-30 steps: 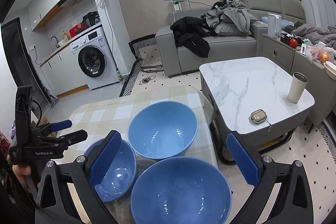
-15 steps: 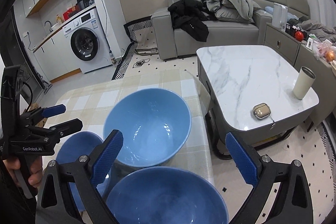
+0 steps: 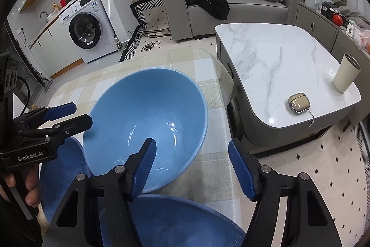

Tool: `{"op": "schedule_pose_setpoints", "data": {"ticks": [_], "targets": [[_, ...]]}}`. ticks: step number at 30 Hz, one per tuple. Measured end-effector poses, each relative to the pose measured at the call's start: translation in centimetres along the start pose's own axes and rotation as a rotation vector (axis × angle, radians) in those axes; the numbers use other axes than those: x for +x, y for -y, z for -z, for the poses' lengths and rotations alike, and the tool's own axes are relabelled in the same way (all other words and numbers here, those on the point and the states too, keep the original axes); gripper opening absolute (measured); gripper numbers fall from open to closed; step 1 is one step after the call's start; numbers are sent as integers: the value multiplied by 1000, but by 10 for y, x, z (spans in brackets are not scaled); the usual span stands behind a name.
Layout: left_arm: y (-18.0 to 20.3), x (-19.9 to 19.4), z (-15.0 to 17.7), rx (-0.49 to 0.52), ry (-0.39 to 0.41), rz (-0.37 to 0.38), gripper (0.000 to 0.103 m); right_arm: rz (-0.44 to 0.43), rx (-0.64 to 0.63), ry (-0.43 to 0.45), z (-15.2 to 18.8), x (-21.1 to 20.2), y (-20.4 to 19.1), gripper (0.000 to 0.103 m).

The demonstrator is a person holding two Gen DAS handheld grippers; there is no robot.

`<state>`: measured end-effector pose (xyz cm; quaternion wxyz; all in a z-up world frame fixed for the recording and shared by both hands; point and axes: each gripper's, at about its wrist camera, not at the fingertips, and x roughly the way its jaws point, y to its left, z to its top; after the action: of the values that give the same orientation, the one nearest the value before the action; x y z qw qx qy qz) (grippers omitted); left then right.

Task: Organize plates and bowls
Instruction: 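Move the left gripper to the rim of a large blue bowl, then close the left gripper on the blue bowl rim and lift it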

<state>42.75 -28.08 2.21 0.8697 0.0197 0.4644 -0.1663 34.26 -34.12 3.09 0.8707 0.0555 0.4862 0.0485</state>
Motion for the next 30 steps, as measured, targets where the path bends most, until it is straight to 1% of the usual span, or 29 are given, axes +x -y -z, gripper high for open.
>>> {"op": "schedule_pose_setpoints", "data": {"ticks": [1,3,5,7,8,9,10,11,12,14,15,18,21,26,30], "targets": [[1,3,0,5,-4,-1,62,-2,-2,-2,0,2,0,63],[2,7,0,10,-12,-5,53,2,-9,-6,-1,3,-1,57],[4,11,1,15,-24,-2,48,4,-12,-4,0,5,-1,54],[5,14,1,14,-28,5,45,7,-12,-3,0,7,-1,48],[5,17,1,13,-33,6,41,9,-12,-3,0,7,0,42],[6,18,0,13,-39,6,33,12,-13,-4,1,9,0,38],[7,20,1,14,-45,8,30,11,-11,-6,1,8,-1,37],[8,22,1,17,-52,9,24,9,-9,-7,1,9,0,35],[9,23,1,19,-54,16,22,10,-10,-9,1,9,1,32],[11,24,1,28,-49,26,16,14,-14,-7,2,9,0,25],[13,24,1,36,-46,22,16,16,-17,-4,1,9,0,22],[17,22,2,51,-42,4,16,22,-26,2,2,8,-2,18],[16,20,2,38,-43,14,16,31,-28,2,2,8,-2,18],[18,10,1,50,-8,1,16,23,-25,25,2,2,-2,18],[17,1,0,44,8,7,16,23,-33,42,3,-4,-3,18]]}}
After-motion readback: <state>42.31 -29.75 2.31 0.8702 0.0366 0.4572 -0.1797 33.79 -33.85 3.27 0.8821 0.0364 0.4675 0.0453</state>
